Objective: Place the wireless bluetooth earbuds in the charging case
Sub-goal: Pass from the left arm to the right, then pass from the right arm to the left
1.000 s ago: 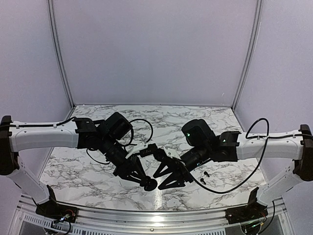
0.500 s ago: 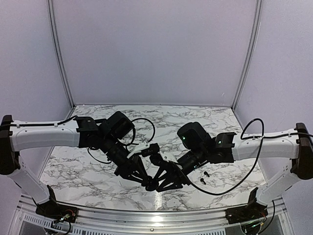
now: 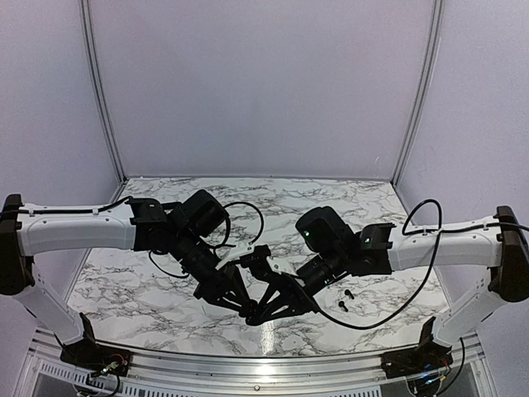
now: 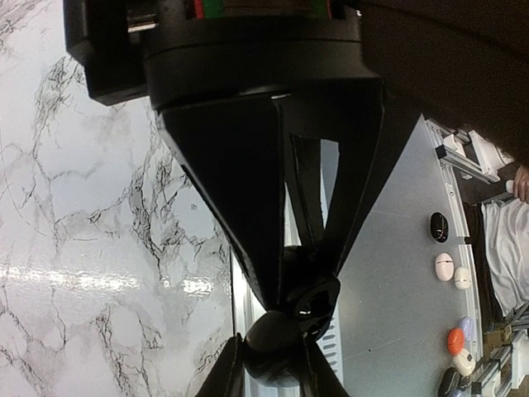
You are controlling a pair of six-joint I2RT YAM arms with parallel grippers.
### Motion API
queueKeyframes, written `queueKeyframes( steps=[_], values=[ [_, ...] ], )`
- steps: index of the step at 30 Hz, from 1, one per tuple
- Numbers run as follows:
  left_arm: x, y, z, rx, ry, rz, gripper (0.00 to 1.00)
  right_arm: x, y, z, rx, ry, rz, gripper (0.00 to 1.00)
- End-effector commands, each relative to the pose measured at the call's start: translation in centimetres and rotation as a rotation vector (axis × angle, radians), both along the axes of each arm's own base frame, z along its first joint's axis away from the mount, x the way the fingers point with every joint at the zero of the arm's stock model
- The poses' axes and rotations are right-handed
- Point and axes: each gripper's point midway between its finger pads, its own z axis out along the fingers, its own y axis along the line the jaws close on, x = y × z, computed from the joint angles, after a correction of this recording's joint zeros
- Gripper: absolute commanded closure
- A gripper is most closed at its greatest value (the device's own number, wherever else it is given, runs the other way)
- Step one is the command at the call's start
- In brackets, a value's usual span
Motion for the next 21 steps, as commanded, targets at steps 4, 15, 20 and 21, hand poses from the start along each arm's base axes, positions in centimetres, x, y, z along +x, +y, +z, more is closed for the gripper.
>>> queueKeyframes(
  steps=[4, 15, 20, 21],
  values=[
    [0.8, -0.3, 1.1, -0.012, -0.060, 0.009, 0.83, -0.4, 0.8, 1.5, 0.033, -0.003, 0.028, 0.81],
    [4.8, 2.2, 5.8, -0.113, -0.261, 0.185, 0.11, 0.2, 0.3, 3.2, 0.108, -0.019, -0.013, 0.89],
    [11.1, 6.8, 11.5, -0.245, -0.465, 0.533, 0.01, 2.3, -0.6, 5.5, 0.213, -0.025, -0.085, 0.91],
    [12.3, 8.1, 12.7, -0.281, -0.517, 0.621, 0.01, 3.0, -0.8, 6.3, 0.246, -0.035, -0.110, 0.91]
  ],
)
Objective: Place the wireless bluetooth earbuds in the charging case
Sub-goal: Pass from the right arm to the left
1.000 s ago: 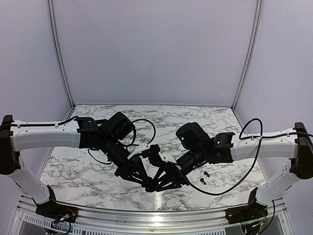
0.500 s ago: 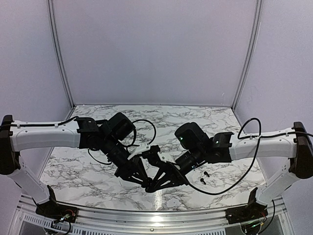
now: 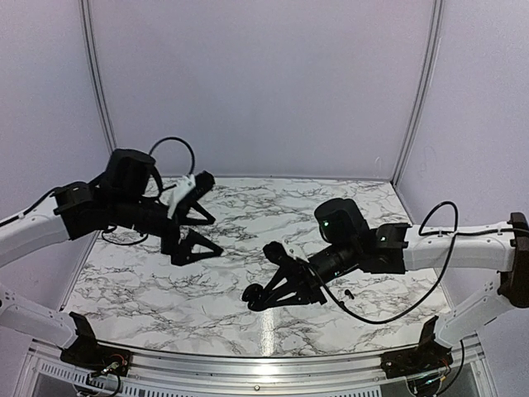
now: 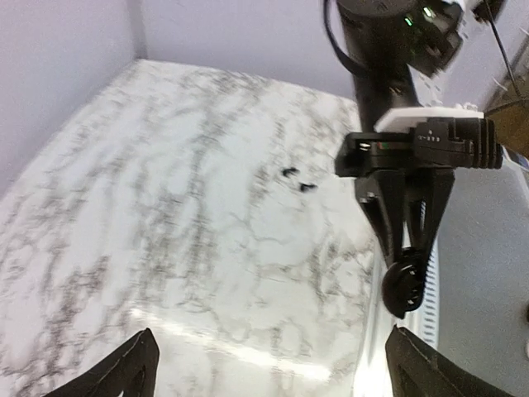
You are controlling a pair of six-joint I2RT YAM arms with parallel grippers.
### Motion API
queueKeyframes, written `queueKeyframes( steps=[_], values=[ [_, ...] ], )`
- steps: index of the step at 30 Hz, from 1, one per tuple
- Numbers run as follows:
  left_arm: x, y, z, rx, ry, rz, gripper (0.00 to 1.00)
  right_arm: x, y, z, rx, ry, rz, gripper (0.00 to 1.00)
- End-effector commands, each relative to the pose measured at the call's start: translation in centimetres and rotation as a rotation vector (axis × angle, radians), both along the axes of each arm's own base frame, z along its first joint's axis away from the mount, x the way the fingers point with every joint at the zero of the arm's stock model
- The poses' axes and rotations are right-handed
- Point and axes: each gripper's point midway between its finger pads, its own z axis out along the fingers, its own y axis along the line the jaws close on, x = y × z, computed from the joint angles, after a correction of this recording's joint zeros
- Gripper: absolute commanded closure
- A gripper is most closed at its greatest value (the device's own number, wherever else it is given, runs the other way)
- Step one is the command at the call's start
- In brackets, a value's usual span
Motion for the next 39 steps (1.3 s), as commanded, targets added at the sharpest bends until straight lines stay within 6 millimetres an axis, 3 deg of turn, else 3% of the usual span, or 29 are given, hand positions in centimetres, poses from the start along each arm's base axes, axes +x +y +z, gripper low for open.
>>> queueKeyframes(
  steps=[1, 4, 6, 8, 14, 17, 20, 25, 31, 39],
  values=[
    [6.1, 4.7, 6.2, -0.204, -0.246, 0.388, 0.01, 2.6, -0.5, 5.0, 0.198, -0.042, -0.092, 0.91],
    [7.1, 8.6, 9.4, -0.434, -0.368, 0.621, 0.01, 4.4, -1.0, 7.9, 0.306, -0.081, -0.178, 0.91],
    [6.7, 10.5, 10.3, -0.557, -0.393, 0.694, 0.01, 5.2, -1.3, 9.9, 0.378, -0.108, -0.228, 0.91],
    [6.4, 10.9, 10.2, -0.579, -0.392, 0.704, 0.01, 6.0, -1.6, 11.6, 0.444, -0.130, -0.277, 0.91],
    [3.2, 5.8, 7.7, -0.575, -0.300, 0.422, 0.01, 6.3, -2.2, 15.5, 0.628, -0.131, -0.323, 0.91],
    [-0.1, 3.3, 8.0, -0.638, -0.327, 0.236, 0.01, 6.1, -2.0, 16.4, 0.682, -0.122, -0.299, 0.90],
    [-2.0, 1.1, 8.3, -0.661, -0.361, 0.112, 0.02, 5.8, -1.7, 16.8, 0.716, -0.121, -0.272, 0.90],
    [-2.6, -1.3, 8.7, -0.698, -0.359, 0.037, 0.16, 5.1, -0.9, 17.2, 0.752, -0.126, -0.246, 0.90],
    [-2.8, -2.4, 10.3, -0.757, -0.383, 0.015, 0.32, 4.4, 0.1, 17.1, 0.756, -0.121, -0.222, 0.90],
    [-3.7, -3.7, 10.6, -0.772, -0.360, -0.061, 0.52, 4.2, 0.6, 17.1, 0.773, -0.120, -0.215, 0.89]
  ],
)
